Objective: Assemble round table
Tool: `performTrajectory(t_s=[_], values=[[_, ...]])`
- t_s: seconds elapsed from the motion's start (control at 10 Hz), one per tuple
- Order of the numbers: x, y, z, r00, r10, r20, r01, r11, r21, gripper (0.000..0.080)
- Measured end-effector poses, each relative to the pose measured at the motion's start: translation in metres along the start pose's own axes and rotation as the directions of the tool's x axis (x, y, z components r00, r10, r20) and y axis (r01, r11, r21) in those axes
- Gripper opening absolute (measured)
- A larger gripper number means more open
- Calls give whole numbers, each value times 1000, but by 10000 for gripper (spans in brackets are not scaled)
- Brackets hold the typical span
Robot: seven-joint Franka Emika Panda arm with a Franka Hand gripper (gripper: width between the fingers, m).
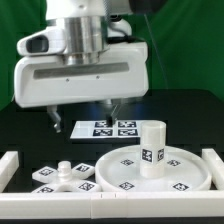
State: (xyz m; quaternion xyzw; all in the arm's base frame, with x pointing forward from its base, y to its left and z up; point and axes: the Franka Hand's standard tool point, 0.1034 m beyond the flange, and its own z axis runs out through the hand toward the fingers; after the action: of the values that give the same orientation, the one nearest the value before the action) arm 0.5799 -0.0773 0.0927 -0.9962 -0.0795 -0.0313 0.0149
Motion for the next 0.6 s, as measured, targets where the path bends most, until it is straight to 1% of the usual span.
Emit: performTrajectory(t_s=[0.1, 0.2, 0.4, 0.5, 0.6], values=[[0, -6, -1, 999, 42, 3, -42, 999, 8, 649], [-1, -6, -1, 1000, 6, 3, -6, 1000, 6, 649], [-1, -3, 1, 1000, 10, 15, -10, 1000, 10, 649], [2, 5, 1, 998, 20, 57, -22, 999, 24, 649], [16, 14, 0, 997, 42, 72, -44, 999, 22, 649]])
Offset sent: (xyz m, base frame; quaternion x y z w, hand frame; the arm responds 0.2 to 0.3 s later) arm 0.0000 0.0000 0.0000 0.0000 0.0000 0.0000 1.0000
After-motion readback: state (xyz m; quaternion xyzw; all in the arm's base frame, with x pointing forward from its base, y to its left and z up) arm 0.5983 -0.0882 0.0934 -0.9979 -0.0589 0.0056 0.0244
